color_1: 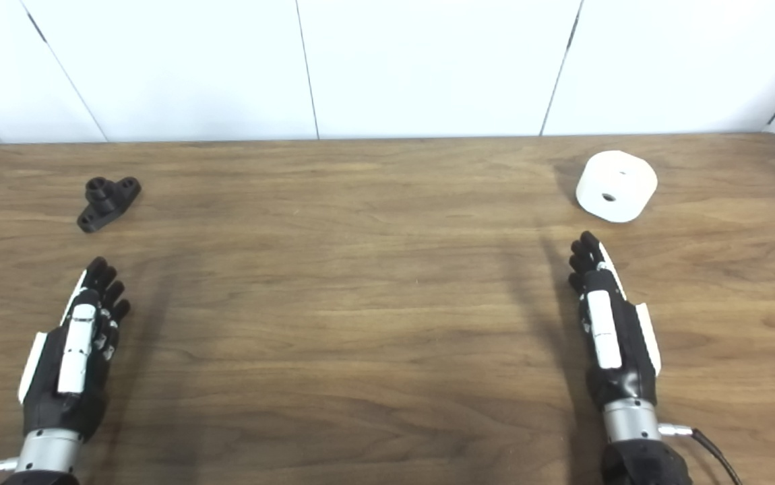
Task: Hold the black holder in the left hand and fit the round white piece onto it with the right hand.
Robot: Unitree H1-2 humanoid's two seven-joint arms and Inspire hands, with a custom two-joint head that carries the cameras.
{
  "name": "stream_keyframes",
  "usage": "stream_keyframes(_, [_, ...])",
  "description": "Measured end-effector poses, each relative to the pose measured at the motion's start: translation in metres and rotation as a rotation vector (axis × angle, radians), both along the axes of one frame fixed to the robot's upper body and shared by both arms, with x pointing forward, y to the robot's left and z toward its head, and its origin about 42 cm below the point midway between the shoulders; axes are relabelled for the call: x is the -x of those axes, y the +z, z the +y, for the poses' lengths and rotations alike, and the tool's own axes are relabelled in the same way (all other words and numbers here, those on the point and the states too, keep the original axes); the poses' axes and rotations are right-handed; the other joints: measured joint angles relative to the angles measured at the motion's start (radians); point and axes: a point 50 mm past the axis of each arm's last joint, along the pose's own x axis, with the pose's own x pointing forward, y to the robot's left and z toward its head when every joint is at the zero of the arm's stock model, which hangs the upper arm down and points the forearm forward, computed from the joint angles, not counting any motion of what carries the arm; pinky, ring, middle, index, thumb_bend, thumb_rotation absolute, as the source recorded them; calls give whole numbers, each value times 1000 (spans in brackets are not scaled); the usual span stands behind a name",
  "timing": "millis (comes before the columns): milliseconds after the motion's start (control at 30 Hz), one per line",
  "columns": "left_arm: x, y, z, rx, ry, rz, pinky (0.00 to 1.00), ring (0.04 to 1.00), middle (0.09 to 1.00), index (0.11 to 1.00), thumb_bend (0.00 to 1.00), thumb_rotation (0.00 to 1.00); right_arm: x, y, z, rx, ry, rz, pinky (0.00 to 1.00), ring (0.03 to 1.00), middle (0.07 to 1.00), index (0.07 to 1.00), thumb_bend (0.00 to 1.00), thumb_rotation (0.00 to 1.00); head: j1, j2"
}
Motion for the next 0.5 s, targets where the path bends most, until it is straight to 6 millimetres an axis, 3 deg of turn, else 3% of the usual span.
stream_keyframes(267, [0,-1,0,13,3,-13,1000,999,992,948,472,702,1,-1,-1,-31,-1,0,961,929,943,943,571,820,17,-20])
stream_keyframes(500, [1,-2,-4,8,-8,-4,1000,994,994,970,537,646,3,-2,-2,-30,-1,2,984,935,943,946,565,816,86,-63])
